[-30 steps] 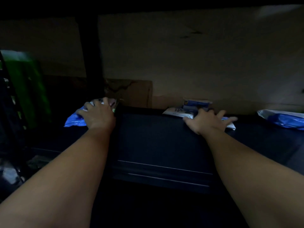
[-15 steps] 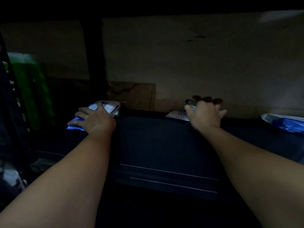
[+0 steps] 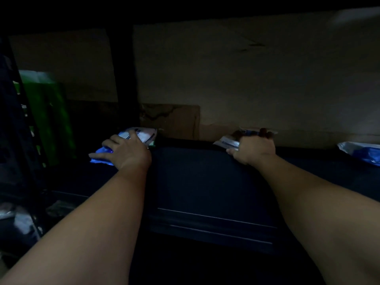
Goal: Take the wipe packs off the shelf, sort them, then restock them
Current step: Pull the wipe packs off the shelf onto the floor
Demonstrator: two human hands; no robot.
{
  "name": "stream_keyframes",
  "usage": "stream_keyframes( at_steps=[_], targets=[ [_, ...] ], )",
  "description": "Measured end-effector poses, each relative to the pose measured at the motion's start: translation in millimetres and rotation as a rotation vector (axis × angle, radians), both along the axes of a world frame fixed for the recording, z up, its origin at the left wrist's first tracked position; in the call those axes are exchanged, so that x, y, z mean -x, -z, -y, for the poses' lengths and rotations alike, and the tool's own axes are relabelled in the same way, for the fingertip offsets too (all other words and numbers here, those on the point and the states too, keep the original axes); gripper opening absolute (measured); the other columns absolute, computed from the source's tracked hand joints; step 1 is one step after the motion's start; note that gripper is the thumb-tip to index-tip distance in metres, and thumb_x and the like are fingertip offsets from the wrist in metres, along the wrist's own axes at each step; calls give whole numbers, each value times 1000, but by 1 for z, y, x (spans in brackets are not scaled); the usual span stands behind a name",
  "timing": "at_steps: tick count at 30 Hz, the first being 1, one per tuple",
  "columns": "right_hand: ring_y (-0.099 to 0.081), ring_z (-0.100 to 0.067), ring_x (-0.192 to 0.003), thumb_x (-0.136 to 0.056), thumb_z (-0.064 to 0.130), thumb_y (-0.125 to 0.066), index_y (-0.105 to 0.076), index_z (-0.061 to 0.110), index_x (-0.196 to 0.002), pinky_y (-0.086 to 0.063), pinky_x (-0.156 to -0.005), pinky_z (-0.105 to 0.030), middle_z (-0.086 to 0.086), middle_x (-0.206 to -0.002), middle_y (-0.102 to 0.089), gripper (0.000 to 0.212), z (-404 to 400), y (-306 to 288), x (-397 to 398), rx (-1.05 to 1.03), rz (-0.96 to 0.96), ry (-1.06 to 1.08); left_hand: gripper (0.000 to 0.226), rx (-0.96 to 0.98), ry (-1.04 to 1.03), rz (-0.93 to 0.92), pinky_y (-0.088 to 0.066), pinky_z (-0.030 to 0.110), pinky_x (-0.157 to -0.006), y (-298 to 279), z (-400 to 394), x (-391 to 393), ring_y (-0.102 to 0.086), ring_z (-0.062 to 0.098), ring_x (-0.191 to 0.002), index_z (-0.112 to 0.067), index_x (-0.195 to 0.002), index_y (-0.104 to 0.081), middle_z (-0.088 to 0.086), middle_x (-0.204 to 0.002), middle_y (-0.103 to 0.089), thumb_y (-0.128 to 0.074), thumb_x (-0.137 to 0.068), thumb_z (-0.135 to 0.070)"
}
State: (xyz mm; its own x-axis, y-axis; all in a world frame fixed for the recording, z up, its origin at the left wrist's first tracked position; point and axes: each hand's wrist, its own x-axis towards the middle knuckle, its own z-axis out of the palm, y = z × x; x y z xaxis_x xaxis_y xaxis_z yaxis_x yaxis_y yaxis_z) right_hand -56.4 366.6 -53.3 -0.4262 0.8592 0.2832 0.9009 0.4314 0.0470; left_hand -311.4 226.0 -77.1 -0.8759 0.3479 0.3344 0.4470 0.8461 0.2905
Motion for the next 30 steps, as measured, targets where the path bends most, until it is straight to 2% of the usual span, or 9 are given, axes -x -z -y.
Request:
stream_keyframes(
  at_steps=[2,4,6,9,13,15,19,26,30],
  targets=[
    [-55,-25,-101,-97,62,-50,-57,13,-128,-44,-83,-33,-9,-110,-57,58,-7,0,-1,113,-49,-28,68,-22,10,-5,-8,85,-103,0,0,-1,-21,49,-137,-34,-151,-27,27,-146,-29,-59,-92,-47],
    [-55,-23,-93,-97,59,-53,-58,11,-121,-49,-80,-35,-6,-100,-54,54,-12,0,-1,169,-81,-46,63,-58,35,-37,-9,85,-103,-1,2,-3,-22,48,-137,-32,-148,-33,24,-145,-32,-62,-92,-40],
    [-57,-25,-97,-96,57,-55,-57,13,-120,-51,-88,-41,-7,-102,-55,50,-12,1,-2,155,-96,-52,62,-79,99,-93,-14,84,-103,-3,4,-4,-20,45,-136,-31,-145,-38,20,-144,-35,-68,-91,-29],
    [-54,-31,-115,-96,57,-55,-52,19,-129,-43,-98,-43,-11,-125,-58,51,-4,7,-5,116,-116,-66,61,-100,200,-140,-18,82,-103,-3,8,-6,-23,42,-135,-29,-145,-38,12,-143,-40,-66,-93,-17],
    [-40,-39,-130,-98,57,-49,-31,30,-148,-30,-106,-46,-18,-143,-44,60,19,12,-17,50,-94,-91,64,-189,271,-232,-24,79,-104,-6,23,-13,-32,36,-130,-29,-149,-35,6,-140,-44,-65,-95,-15],
    [-38,-41,-131,-100,56,-47,-22,33,-152,-29,-107,-48,-19,-145,-39,62,35,12,-25,34,-108,-98,71,-217,313,-280,-28,73,-107,-9,38,-19,-35,36,-130,-27,-154,-30,8,-143,-43,-63,-93,-9],
    [-40,-39,-123,-103,48,-45,-10,33,-157,-29,-105,-47,-20,-143,-34,66,73,10,-45,5,-147,-133,70,-305,410,-364,-35,66,-104,-15,75,-34,-41,38,-122,-23,-153,-37,9,-140,-50,-62,-90,-4],
    [-38,-37,-121,-103,41,-45,-2,33,-158,-31,-108,-46,-20,-143,-29,71,139,-11,-82,4,-282,-167,76,-476,560,-530,-44,58,-95,-26,137,-81,-49,39,-111,-15,-147,-49,11,-131,-59,-66,-77,12],
    [-42,-36,-112,-99,42,-48,-2,28,-159,-35,-101,-46,-19,-133,-35,77,191,-19,-108,-60,-338,-202,67,-599,571,-618,-45,48,-90,-26,174,-124,-51,32,-113,-18,-146,-52,4,-131,-60,-62,-85,9]
  ],
)
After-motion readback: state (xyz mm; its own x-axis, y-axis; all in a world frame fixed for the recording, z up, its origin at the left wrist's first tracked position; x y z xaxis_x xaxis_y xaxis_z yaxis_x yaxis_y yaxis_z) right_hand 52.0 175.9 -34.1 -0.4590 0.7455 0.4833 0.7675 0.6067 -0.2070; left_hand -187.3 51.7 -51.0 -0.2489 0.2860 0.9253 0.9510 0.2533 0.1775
